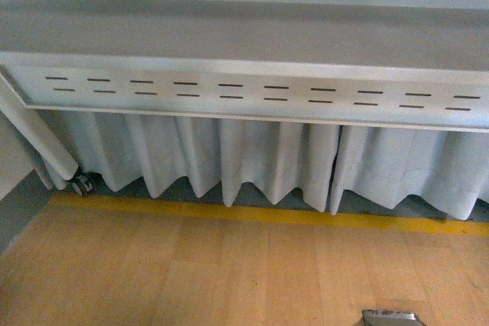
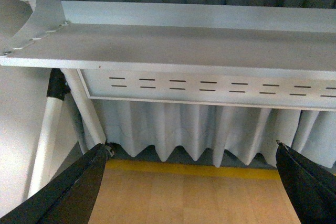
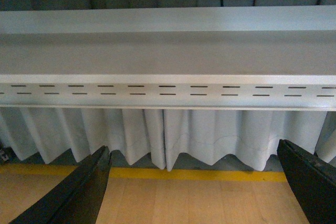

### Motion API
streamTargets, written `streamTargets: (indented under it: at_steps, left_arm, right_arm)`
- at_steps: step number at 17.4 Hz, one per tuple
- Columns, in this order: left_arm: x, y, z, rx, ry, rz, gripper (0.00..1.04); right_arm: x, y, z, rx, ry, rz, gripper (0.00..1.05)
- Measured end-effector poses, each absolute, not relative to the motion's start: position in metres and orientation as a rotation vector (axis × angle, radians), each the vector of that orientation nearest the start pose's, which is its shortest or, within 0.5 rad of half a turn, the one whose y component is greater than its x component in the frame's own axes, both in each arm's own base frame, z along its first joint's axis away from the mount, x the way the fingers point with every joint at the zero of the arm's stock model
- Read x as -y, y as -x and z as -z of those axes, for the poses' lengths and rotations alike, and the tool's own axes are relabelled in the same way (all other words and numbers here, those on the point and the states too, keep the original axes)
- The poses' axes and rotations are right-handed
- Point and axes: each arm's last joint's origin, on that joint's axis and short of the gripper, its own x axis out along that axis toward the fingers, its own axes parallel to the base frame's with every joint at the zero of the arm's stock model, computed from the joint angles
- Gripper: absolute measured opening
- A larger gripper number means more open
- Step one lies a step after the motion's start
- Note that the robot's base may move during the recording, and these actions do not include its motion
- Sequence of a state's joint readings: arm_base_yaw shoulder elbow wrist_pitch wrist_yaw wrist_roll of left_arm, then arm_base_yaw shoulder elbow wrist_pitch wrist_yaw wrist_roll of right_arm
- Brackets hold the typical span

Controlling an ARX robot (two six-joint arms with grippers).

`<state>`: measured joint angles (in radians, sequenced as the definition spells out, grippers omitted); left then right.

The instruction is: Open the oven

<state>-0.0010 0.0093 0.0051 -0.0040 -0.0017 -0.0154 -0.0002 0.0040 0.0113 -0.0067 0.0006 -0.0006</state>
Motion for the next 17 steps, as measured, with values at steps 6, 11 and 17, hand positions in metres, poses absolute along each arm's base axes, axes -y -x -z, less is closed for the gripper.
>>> streamTargets:
  at_steps: [6, 11, 17]
  left_arm:
    - [0.0001, -0.098, -0.164, -0.01, 0.014, 0.001, 0.98]
    - [0.0001, -0.098, -0.1642, -0.008, 0.014, 0.001, 0.98]
    - [0.0001, -0.098, -0.1642, -0.008, 0.014, 0.0, 0.98]
  right_arm:
    - [0.0, -0.0972, -0.1666, 0.003, 0.001, 0.001, 0.98]
    - [0.0, -0.0972, -0.1667, 0.004, 0.001, 0.001, 0.98]
    - [0.0, -0.0972, -0.1667, 0.004, 0.001, 0.001, 0.98]
